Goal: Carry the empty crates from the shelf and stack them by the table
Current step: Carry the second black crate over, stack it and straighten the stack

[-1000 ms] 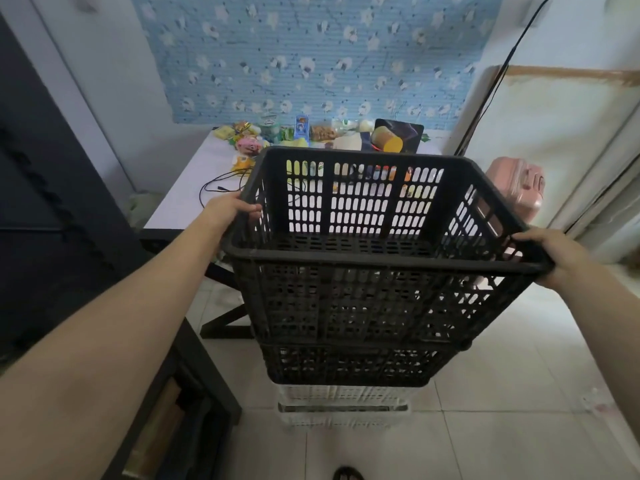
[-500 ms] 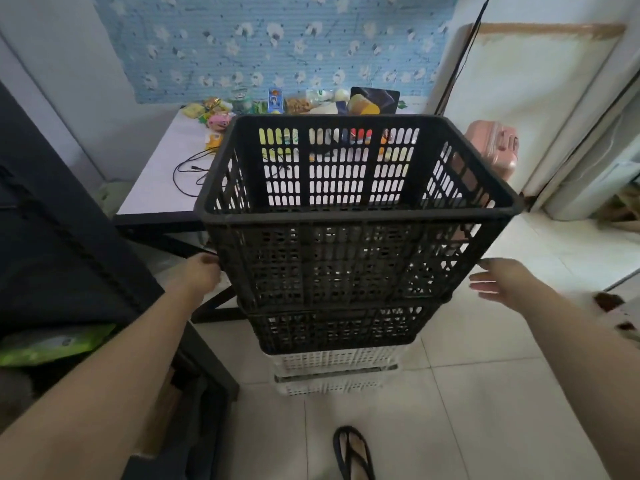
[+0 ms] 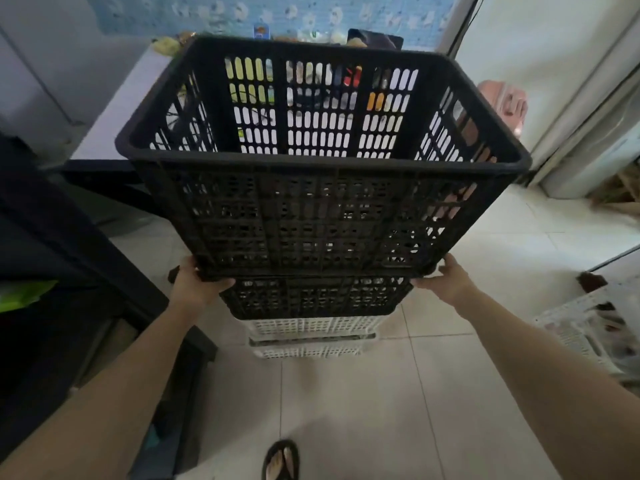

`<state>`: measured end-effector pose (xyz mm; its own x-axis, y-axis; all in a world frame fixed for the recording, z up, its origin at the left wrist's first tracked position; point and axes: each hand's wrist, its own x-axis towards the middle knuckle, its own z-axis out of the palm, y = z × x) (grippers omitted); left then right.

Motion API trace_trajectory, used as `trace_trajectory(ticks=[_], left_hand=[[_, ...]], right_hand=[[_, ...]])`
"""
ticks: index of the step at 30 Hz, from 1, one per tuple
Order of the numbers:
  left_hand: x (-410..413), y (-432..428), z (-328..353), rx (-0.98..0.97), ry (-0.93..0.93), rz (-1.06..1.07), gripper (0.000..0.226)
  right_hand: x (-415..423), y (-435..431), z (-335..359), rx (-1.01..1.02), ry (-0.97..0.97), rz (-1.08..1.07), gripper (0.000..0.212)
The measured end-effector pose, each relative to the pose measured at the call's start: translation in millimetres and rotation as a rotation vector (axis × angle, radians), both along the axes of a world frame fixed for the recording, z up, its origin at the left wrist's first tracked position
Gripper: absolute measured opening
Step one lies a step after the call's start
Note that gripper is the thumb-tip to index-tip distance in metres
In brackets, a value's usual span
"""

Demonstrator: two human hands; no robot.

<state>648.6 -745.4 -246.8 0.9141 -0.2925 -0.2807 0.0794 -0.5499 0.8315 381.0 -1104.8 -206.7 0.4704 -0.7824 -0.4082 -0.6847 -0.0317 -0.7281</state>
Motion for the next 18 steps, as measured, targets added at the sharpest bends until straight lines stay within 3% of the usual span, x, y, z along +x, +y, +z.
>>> trace_trajectory(ticks=[3, 6, 13, 18], left_hand=[[-17.0, -10.7, -4.2, -0.024, -0.068, 0.153, 0.082], [-22.9, -20.3, -2.6, 0.030, -0.151, 0.226, 0.083], [-18.4, -34.1, 15.6, 0.078, -0.130, 0.288, 0.079], [-28.4, -40.1, 5.4, 0.080, -0.148, 0.333, 0.077]], right_hand=[[-0.2, -2.8, -22.6, -0.022, -0.140, -0.010, 0.078], [3.1, -4.4, -36.5, -0.031, -0.306, -0.032, 0.051], [15.2, -15.8, -49.5, -0.038, -0.459, -0.062, 0.075], [14.7, -26.7, -62.0, -0.008, -0.474, -0.075, 0.066]])
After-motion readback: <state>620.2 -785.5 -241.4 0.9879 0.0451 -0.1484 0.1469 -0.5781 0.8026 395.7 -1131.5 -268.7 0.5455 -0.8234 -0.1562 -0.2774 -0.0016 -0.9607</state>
